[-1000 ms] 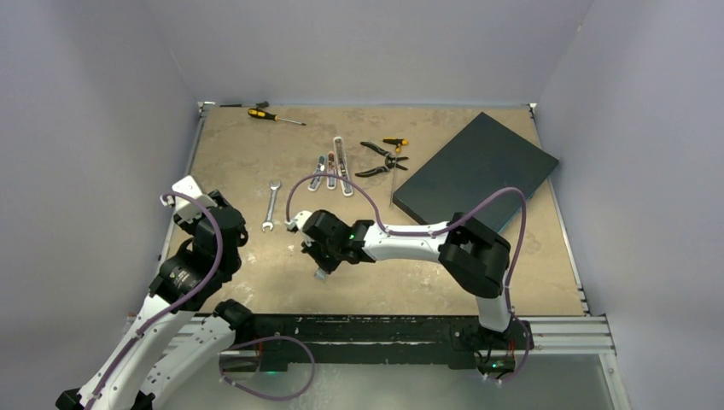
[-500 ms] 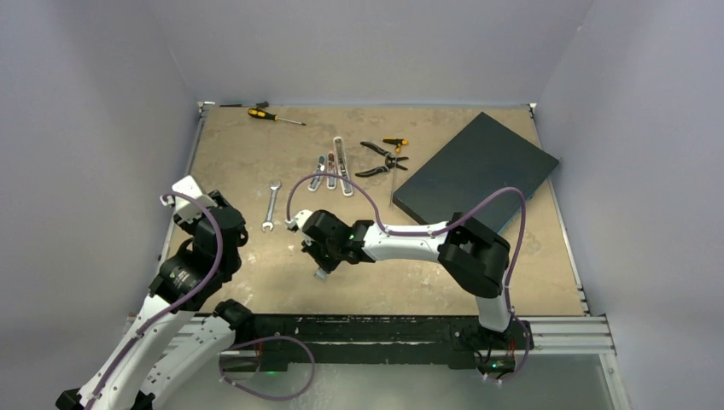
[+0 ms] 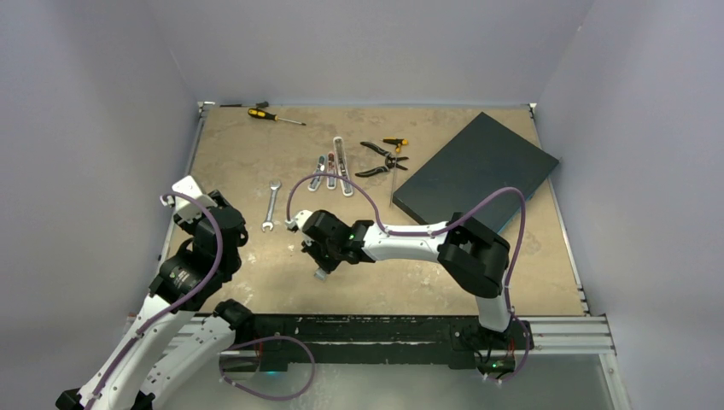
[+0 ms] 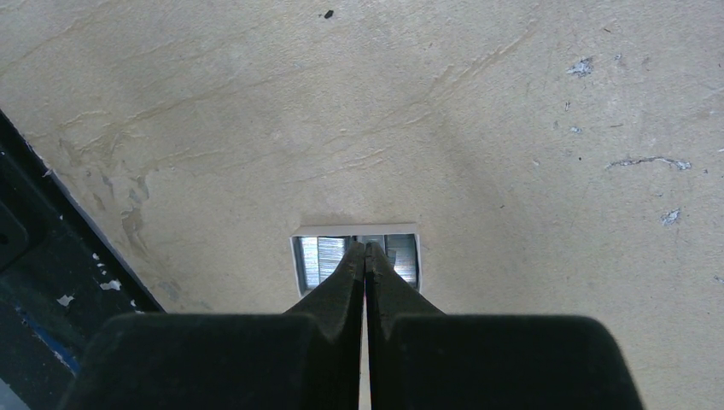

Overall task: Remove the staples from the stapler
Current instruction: Adjust the staple in the staple box.

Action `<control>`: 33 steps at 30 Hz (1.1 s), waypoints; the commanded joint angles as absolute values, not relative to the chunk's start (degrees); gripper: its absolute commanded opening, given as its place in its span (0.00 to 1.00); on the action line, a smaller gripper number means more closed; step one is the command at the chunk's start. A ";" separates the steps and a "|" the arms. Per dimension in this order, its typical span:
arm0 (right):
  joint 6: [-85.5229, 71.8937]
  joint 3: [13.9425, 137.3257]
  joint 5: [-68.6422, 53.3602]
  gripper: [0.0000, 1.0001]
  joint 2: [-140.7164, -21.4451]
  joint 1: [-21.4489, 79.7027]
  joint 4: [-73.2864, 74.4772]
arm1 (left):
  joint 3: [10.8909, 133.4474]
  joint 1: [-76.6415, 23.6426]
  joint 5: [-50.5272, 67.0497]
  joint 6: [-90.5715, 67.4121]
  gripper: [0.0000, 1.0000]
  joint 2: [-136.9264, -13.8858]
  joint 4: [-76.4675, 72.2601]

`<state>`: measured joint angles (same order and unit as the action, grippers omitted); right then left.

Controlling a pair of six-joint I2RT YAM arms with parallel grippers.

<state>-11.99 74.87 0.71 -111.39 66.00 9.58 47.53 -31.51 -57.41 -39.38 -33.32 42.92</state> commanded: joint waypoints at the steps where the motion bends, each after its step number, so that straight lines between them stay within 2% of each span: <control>1: -12.08 74.26 0.97 0.00 -112.02 66.25 9.49 | 48.04 -31.40 -57.39 -38.38 0.48 -33.50 41.57; 33: -11.59 72.51 3.11 0.00 -108.66 66.18 11.94 | 47.99 -31.44 -57.30 -38.19 0.48 -33.59 41.40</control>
<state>-11.94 73.47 1.10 -111.35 66.00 8.73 47.53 -31.51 -57.32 -39.35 -33.32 42.92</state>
